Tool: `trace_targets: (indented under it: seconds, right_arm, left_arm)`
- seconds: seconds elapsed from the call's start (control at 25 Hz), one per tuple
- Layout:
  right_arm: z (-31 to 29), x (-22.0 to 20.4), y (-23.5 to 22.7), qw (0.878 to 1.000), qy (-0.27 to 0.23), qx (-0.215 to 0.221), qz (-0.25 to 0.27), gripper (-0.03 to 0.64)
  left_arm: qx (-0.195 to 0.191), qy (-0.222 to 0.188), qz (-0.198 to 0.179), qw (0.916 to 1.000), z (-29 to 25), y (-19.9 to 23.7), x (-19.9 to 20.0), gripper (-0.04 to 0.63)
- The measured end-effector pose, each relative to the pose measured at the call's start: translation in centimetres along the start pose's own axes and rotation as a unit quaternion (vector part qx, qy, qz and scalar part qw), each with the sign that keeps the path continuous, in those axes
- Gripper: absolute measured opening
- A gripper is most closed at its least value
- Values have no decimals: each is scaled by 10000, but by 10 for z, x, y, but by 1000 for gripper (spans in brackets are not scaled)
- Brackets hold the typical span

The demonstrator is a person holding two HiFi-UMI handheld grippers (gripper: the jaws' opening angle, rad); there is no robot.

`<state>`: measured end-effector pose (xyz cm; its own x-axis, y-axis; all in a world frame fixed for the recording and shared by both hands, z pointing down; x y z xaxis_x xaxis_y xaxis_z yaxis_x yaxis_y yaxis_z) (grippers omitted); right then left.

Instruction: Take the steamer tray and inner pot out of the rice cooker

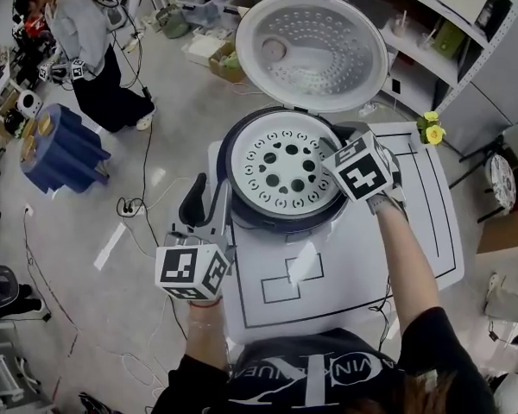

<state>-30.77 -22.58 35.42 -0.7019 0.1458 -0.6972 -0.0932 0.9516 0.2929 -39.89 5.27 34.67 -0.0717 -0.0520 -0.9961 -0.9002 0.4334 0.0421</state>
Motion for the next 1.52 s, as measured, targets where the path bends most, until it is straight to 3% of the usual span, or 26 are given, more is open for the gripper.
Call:
trace_targets:
  seconds: [0.36,0.6,0.76,0.92,1.08,1.24,1.36,1.52]
  right_arm:
    - [12,16,-4,9963,-678,-295,439,80]
    - [26,14,-9,9907,-1286,-376,228,75]
    - [32,16,-8,9864,-1574,-448,178,74]
    - [39,12,-7,9841,-1719,-447,49,74]
    - [40,3,-10,9820,-1829,-301,-362,74]
    - [52,-1,-14,9662,-2320,-135,-1118,63]
    - [66,1,-18,9551,-2653,-157,-1312,60]
    - [86,-1,-25,9421,-3006,-154,-1479,57]
  left_arm:
    - [15,-53,157,9999,-4,-3,3,133]
    - [-289,-40,451,9986,-20,-5,11,155]
    - [-584,236,553,9965,-36,-3,17,160]
    - [-777,742,369,9935,-49,-11,17,163]
    - [-607,1035,-24,9928,-56,-19,16,124]
    - [-533,686,69,9962,-48,-23,28,106]
    - [-445,532,-183,9974,-44,-30,40,104]
    - [-383,245,-197,9988,-40,-41,55,94]
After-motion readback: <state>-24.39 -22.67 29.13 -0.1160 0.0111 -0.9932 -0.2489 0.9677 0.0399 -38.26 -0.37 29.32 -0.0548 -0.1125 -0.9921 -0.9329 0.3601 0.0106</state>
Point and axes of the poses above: the fingertips, and each gripper's own axes: z backward along the fingers, y to its left, x out of its top, the point moved 8 cm from there along z, backward along the fingers, and after that the axes turned 5 degrees about -z, right-handed, at the moved point
